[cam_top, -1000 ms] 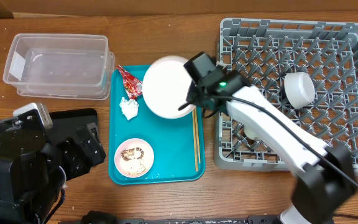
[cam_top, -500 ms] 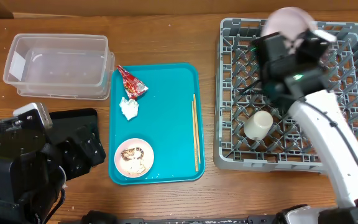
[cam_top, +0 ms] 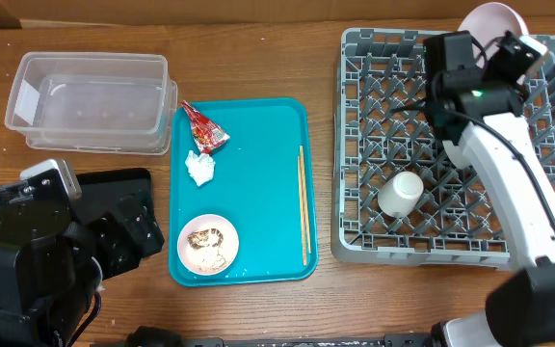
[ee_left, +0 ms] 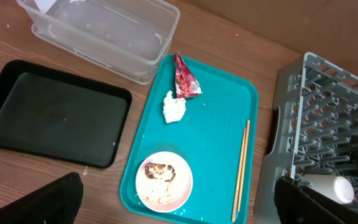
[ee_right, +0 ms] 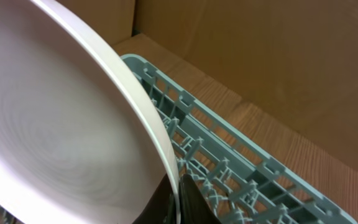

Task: Sort waste into correct bins and load items into the dishwasher
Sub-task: 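Lift the pink plate and stand it upright in the rack, then grasp a wooden chopstick on the teal tray with the right gripper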

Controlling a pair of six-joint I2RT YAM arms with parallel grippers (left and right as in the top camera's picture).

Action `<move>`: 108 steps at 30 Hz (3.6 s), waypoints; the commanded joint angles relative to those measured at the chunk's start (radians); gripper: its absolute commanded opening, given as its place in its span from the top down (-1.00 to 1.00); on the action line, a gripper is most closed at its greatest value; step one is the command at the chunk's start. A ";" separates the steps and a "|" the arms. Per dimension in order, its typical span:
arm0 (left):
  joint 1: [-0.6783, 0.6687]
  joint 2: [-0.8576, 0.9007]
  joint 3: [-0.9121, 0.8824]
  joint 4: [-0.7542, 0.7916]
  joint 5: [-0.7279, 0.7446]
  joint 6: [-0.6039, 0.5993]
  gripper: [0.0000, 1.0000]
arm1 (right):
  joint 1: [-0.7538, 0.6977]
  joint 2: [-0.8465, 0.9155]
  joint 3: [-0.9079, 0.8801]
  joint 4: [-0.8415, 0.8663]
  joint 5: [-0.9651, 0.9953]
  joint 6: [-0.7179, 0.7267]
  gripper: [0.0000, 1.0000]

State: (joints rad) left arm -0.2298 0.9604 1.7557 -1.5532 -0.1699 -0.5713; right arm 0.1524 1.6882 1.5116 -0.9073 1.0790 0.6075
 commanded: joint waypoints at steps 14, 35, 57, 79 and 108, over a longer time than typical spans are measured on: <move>-0.002 0.001 0.008 0.001 -0.021 -0.012 -1.00 | 0.109 0.169 0.005 0.040 0.072 -0.126 0.88; -0.002 0.001 0.008 0.001 -0.021 -0.012 -1.00 | 0.438 -0.027 0.054 -0.047 -0.746 -0.328 0.03; -0.002 0.001 0.008 0.001 -0.021 -0.012 -1.00 | 0.608 0.341 0.013 -0.229 -1.097 -0.378 0.18; -0.002 0.001 0.008 0.001 -0.021 -0.012 -1.00 | 0.592 0.407 0.002 -0.164 -1.125 -0.399 0.35; -0.002 0.001 0.008 0.001 -0.021 -0.012 -1.00 | 0.583 0.400 -0.028 -0.116 -1.029 -0.403 0.35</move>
State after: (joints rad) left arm -0.2298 0.9604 1.7557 -1.5532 -0.1699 -0.5713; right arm 0.7403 2.0975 1.4891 -1.0142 0.0143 0.2066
